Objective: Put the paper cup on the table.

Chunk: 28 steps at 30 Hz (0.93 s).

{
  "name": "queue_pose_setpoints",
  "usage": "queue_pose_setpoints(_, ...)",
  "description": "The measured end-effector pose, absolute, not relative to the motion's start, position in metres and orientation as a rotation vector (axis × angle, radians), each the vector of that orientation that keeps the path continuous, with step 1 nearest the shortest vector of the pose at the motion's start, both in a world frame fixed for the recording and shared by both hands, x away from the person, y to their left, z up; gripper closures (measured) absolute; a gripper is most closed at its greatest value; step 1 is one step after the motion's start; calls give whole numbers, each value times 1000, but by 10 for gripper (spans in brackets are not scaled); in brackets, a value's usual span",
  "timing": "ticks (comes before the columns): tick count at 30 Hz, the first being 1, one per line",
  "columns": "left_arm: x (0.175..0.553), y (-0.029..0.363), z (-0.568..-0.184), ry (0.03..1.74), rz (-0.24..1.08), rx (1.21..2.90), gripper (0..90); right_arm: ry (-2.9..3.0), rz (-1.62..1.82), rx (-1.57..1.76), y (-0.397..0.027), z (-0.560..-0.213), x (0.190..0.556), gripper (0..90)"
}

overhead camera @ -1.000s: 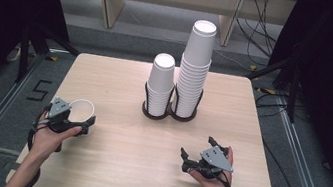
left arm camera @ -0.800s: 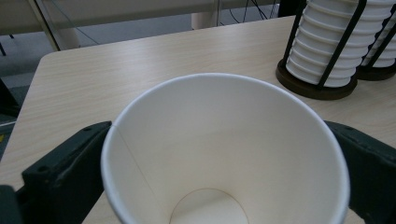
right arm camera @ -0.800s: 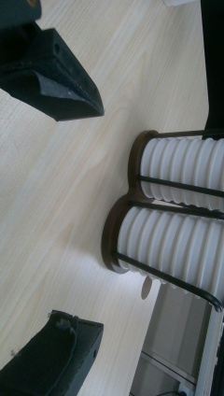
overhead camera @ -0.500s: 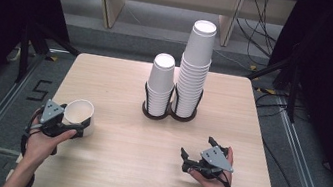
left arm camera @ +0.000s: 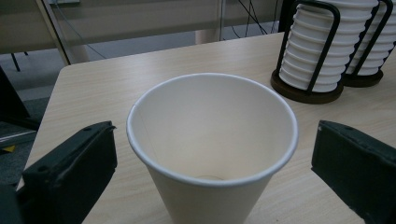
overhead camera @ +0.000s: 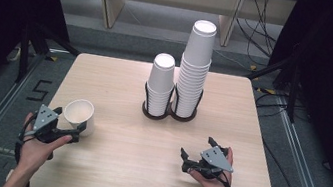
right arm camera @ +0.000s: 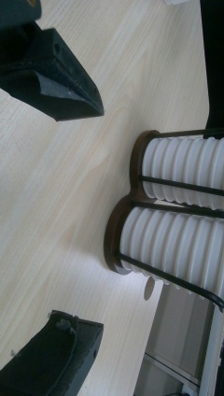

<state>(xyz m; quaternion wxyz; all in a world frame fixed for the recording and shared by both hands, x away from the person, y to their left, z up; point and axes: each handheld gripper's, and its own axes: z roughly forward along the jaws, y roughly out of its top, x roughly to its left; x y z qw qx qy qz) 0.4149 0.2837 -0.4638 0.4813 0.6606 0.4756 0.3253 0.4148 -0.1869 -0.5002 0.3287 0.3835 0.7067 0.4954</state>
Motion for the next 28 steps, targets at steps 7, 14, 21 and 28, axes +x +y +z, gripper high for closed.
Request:
queue_pose_setpoints(7, 403, 284, -469, 1161, 798, 1589, 0, 1849, 1286, 1022, -187, -500, 413, 12)
queue_pose_setpoints(14, 394, 286, -480, 1182, 818, 1572, 0, 1858, 1276, 1015, -188, -501, 414, 12)
queue_pose_setpoints(21, 390, 286, -491, 1178, 804, 1566, 0, 1840, 1273, 993, -190, -501, 414, 12)
queue_pose_setpoints(28, 390, 284, -494, 1181, 787, 1572, 0, 1837, 1277, 999, -193, -502, 414, 12)
